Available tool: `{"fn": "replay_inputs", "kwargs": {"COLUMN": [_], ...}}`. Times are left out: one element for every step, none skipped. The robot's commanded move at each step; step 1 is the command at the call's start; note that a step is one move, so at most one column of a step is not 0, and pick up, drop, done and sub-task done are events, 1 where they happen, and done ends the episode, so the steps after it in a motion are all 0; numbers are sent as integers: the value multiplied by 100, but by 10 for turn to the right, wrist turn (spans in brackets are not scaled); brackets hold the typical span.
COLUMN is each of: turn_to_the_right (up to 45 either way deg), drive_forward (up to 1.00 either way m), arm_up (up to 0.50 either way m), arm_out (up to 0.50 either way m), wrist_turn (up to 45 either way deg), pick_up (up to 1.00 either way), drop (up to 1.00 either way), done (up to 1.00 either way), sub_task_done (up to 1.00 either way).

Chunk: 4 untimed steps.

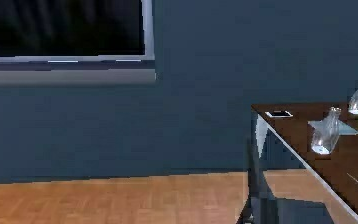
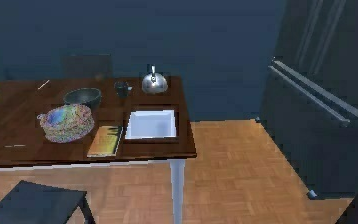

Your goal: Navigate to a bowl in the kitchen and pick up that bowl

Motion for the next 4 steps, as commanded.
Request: {"fn": "replay_inputs", "kwargs": {"turn_to_the_right": [-210,450,450,450], "drive_forward": [0,0,0,0], "arm_up": [0,0,0,0], "arm_out": [0,0,0,0], "wrist_turn": [0,0,0,0], "pick_up": [0,0,0,0], "drop": [0,0,0,0], "done": [0,0,0,0], "sub_task_done": [0,0,0,0]}}
